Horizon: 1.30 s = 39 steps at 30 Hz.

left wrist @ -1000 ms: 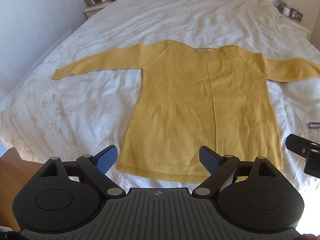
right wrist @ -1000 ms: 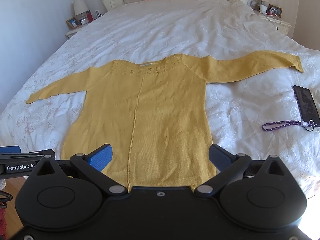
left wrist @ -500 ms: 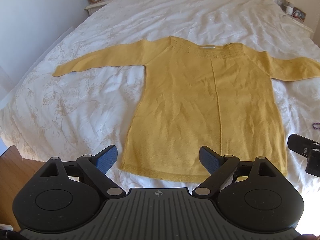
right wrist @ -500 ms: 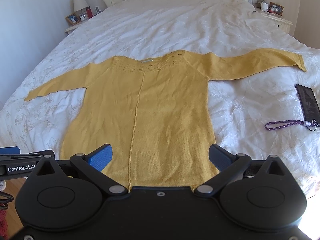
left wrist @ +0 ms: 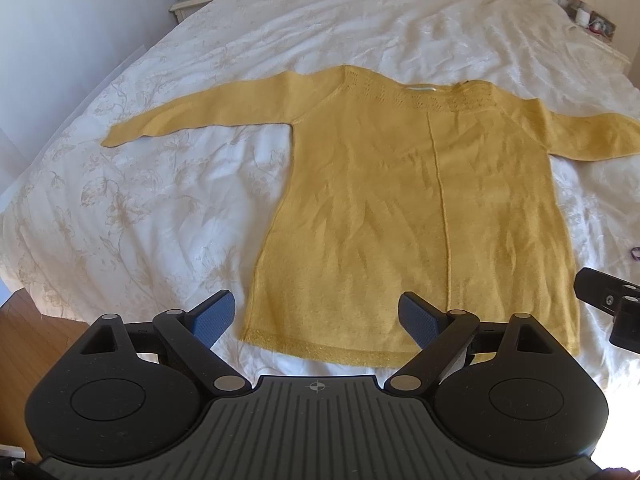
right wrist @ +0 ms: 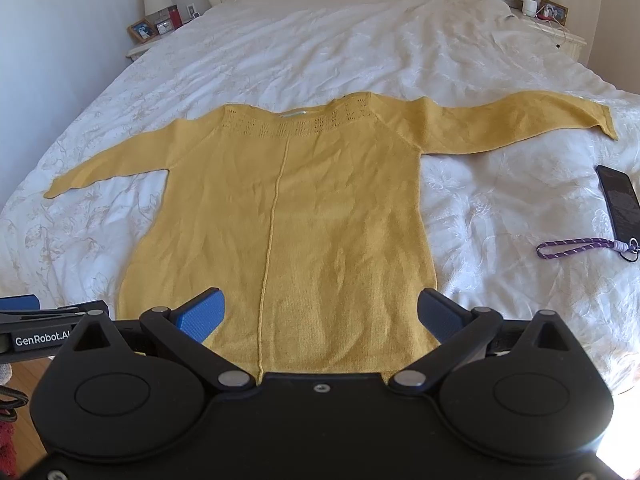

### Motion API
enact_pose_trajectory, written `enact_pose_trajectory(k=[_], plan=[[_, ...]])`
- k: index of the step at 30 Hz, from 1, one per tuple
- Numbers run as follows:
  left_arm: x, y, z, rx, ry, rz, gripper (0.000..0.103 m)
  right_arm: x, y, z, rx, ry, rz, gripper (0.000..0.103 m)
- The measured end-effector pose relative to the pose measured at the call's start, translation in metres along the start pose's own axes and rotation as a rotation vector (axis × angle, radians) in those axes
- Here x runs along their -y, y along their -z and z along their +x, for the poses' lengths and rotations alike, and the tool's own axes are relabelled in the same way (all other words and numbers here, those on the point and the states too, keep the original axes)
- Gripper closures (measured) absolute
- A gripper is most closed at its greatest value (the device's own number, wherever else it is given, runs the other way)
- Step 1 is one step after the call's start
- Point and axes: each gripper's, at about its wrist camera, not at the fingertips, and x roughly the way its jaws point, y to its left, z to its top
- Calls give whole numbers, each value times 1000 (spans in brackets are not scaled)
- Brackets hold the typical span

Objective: Fold small clothes
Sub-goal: 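Move both tools over the spread yellow sweater toward a sleeve cuff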

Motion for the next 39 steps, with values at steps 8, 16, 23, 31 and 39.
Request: enact_pose_trajectory(k=[8,16,23,31,39], plan=[[-3,-8,12,-18,4,1,13,-4,-7,12,-22,2,2,1],[-3,-27,32,-48,6,12,13,-7,-22,33,-55,4,13,1],[-4,-53,54,-70,11,33,13,-10,-43,58,-86,3,29,1],[-3,-92,80,-68,31,55,13,-8,-81,88,-90,22,41,1],[6,-131,97,-20,66,135,13,2,-106,102,-86,64,105,1]])
